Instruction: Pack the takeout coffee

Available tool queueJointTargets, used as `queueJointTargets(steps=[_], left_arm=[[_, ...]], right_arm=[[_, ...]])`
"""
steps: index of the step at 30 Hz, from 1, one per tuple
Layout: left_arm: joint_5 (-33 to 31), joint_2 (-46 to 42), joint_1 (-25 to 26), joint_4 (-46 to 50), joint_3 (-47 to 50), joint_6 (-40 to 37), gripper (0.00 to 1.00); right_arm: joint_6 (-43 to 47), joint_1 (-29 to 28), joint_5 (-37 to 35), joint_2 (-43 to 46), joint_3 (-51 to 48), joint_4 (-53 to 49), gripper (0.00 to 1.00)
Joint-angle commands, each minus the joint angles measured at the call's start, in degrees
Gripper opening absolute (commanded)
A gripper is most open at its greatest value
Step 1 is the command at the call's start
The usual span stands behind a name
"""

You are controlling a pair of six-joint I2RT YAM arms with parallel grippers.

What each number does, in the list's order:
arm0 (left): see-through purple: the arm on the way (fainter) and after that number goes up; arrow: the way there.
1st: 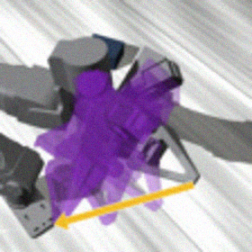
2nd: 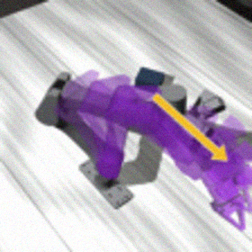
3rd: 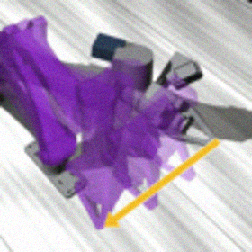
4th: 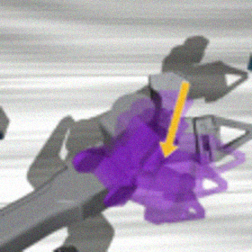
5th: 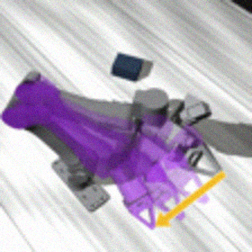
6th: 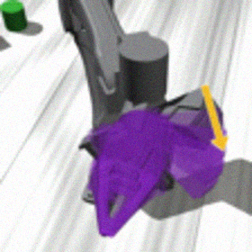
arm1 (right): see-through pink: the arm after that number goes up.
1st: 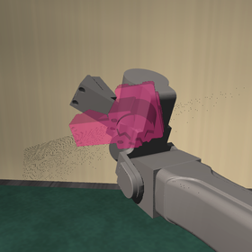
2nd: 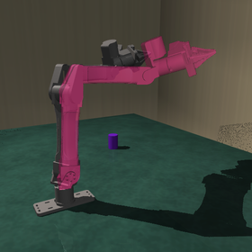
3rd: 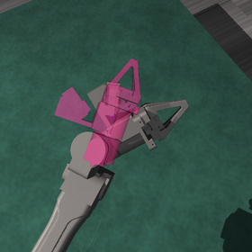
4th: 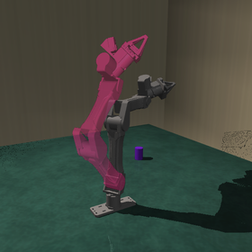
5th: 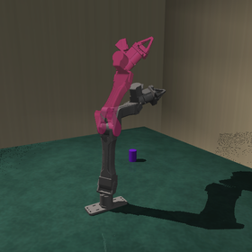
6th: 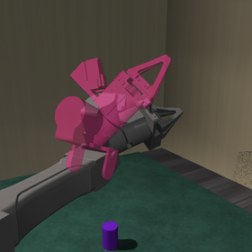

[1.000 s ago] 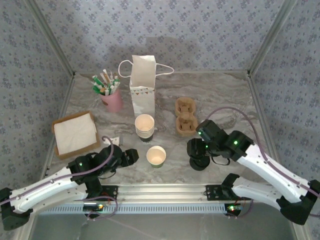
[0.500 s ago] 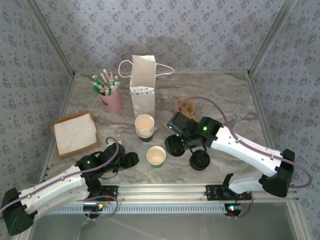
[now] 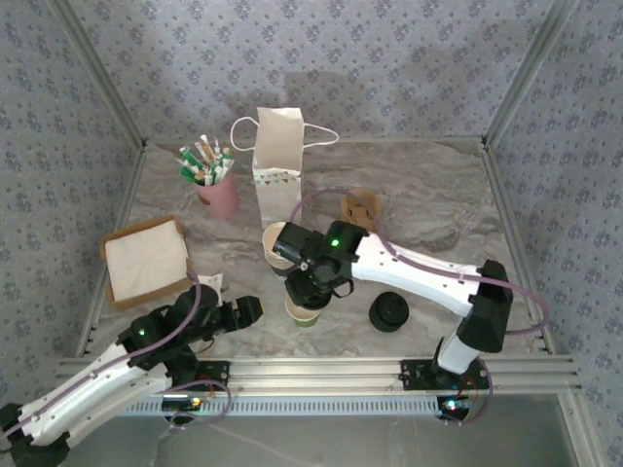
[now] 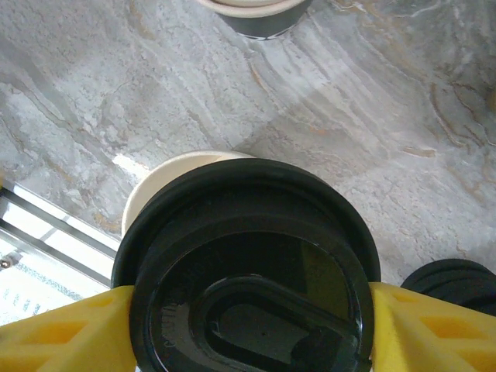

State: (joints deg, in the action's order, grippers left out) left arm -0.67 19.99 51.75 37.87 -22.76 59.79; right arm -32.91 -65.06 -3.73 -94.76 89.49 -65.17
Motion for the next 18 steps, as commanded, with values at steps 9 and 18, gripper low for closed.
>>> queueJointTargets(steps=[9, 18], left_arm=[[-0.6, -4.9, -0.6, 6.8, -2.0, -2.1, 0.79], [-0.7, -5.5, -0.6, 6.9, -1.8, -2.5, 0.80]], right_arm=[[2.0, -2.6, -3.1, -8.2, 8.4, -7.7, 0.72], [1.3, -3.3, -4.1, -8.7, 6.5, -5.4, 0.72]])
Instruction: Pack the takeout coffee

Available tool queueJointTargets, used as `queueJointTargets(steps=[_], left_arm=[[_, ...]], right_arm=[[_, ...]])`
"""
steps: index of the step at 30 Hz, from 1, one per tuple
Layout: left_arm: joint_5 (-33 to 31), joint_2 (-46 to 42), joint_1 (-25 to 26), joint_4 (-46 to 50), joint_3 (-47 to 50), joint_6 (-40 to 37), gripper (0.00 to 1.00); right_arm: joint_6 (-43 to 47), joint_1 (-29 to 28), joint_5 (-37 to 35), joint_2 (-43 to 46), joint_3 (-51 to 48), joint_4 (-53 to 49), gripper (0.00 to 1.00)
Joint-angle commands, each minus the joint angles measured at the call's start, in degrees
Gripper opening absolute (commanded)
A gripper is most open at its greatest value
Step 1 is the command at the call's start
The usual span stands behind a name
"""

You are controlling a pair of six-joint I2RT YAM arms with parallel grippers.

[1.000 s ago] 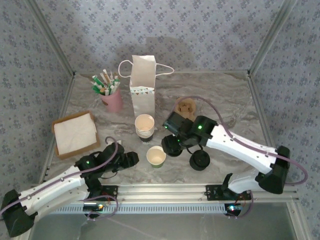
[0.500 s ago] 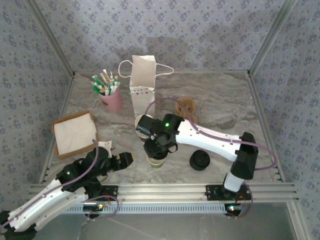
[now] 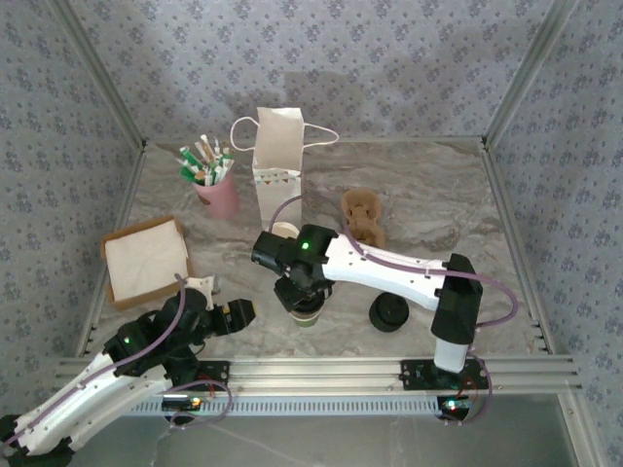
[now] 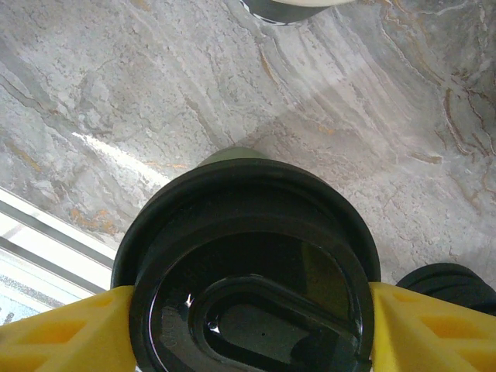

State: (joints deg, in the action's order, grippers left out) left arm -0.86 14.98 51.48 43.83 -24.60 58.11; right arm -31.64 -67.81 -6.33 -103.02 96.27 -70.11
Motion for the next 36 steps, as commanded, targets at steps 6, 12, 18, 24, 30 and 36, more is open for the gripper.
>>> queueJointTargets(steps=[6, 12, 18, 24, 30, 36], left_arm=[[-0.4, -0.6, -0.3, 0.9, 0.1, -0.8, 0.80], [-0.5, -0.6, -0.3, 0.6, 0.2, -0.6, 0.80], [-0.4, -0.6, -0.3, 0.5, 0.3, -0.6, 0.80], [-0.3, -0.6, -0.3, 0.6, 0.3, -0.5, 0.80], [-0.2, -0.6, -0.3, 0.5, 0.4, -0.4, 0.80], [-0.1, -0.4, -0.3, 0.3, 0.4, -0.4, 0.80]], right_arm=[[-0.4, -0.7, -1.1, -0.6, -1.5, 0.5, 0.72], [-0.9, -1.1, -0.8, 0.0, -3.1, 1.5, 0.72], [-1.2, -1.6, -0.6, 0.2, -3.6, 2.2, 0.71], [-1.3, -1.7, -0.7, 0.3, -3.7, 2.8, 0.71], [-1.5, -1.8, -0.5, 0.3, -4.4, 3.1, 0.71], [-1.5, -1.9, -0.5, 0.4, -5.0, 3.2, 0.71]])
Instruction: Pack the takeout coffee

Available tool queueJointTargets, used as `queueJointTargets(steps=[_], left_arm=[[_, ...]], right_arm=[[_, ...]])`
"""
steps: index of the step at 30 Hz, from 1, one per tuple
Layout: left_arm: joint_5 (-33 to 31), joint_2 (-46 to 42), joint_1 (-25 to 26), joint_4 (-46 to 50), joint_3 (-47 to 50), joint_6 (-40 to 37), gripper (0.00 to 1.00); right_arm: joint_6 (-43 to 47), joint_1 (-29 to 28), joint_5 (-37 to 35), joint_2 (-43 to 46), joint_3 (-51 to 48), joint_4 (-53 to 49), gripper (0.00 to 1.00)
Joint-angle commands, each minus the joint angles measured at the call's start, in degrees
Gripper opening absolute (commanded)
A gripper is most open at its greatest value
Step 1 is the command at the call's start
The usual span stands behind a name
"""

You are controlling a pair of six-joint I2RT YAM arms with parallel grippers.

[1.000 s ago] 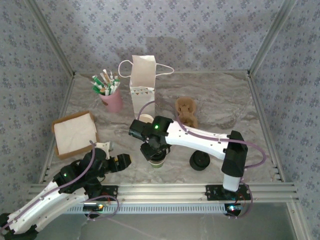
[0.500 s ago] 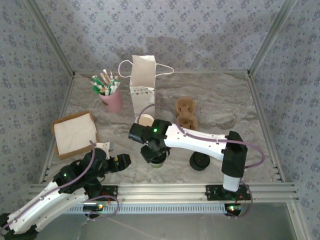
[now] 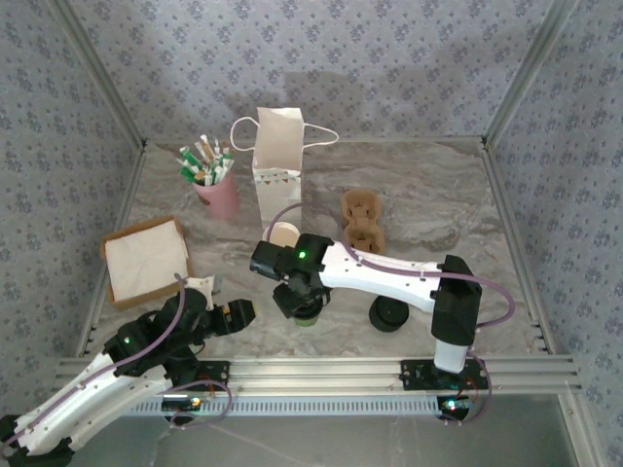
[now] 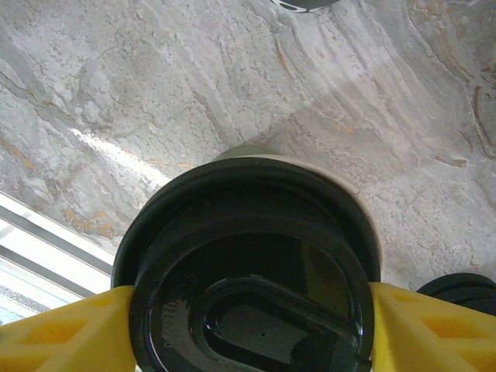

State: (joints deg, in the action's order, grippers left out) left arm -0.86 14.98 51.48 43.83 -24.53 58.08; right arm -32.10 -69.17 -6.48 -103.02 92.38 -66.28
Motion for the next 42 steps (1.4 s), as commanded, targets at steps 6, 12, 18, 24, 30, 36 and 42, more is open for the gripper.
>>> queueJointTargets(steps=[6, 12, 18, 24, 30, 36, 42], left_arm=[[-0.1, -0.5, -0.3, 0.2, 0.4, -0.3, 0.80], [-0.1, -0.5, -0.3, 0.1, 0.4, -0.4, 0.80], [0.0, -0.4, -0.3, 0.2, 0.3, -0.4, 0.80], [0.0, -0.3, -0.3, 0.0, 0.3, -0.3, 0.80], [0.4, 0.3, -0.3, -0.7, 0.4, -0.3, 0.78], [2.0, 2.9, -0.3, -3.0, 1.4, -0.3, 0.69], [3.0, 4.5, -0.3, -4.6, 2.2, 0.1, 0.64]], right_arm=[[-1.2, -0.6, -0.6, 0.3, -0.8, -0.8, 0.71], [-1.3, -1.0, -2.1, 0.5, 0.5, -2.1, 0.71], [-1.5, -1.3, -3.5, 1.0, 1.1, -3.0, 0.71], [-1.7, -1.4, -5.0, 2.9, 1.0, -2.7, 0.71], [-2.2, -1.2, -3.5, 3.9, -0.9, -1.9, 0.71], [-2.3, -1.0, -1.5, 3.8, -3.0, 0.4, 0.71], [-2.3, -0.6, -0.8, 4.1, -4.6, 1.6, 0.71]])
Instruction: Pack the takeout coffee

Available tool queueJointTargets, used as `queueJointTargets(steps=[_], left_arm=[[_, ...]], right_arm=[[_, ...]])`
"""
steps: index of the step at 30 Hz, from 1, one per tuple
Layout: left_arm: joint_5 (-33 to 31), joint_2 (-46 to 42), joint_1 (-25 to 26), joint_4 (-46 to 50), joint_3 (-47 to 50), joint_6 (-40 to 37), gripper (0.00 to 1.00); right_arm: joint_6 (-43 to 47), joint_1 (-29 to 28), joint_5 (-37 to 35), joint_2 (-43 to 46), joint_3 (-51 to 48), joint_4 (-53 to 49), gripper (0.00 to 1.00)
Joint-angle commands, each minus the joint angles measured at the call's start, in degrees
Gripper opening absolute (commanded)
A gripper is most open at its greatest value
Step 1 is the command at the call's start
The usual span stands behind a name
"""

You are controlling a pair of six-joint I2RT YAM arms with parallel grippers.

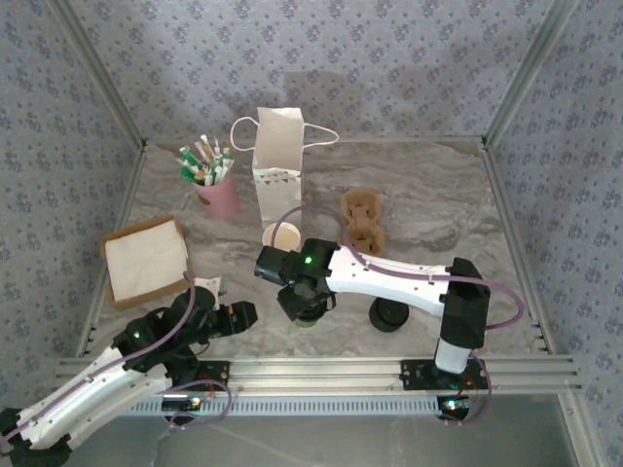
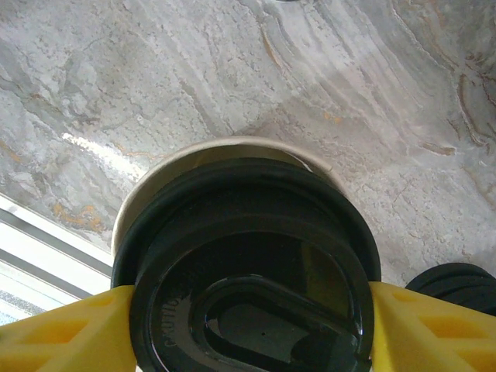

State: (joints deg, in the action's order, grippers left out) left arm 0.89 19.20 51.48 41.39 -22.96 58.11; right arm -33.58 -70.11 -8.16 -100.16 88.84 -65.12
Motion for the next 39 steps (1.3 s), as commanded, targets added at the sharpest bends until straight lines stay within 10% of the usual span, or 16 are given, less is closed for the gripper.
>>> queueJointTargets(steps=[1, 39], left_arm=[[1.4, 0.4, -0.3, -2.2, 0.8, 0.1, 0.63], [8.9, 10.4, -0.2, -25.5, 10.5, 5.3, 0.51]], right_arm=[[-0.8, 0.4, 1.1, 1.3, -1.2, 0.7, 0.71], [-1.5, 0.0, 1.9, 2.9, -4.2, 3.7, 0.71]])
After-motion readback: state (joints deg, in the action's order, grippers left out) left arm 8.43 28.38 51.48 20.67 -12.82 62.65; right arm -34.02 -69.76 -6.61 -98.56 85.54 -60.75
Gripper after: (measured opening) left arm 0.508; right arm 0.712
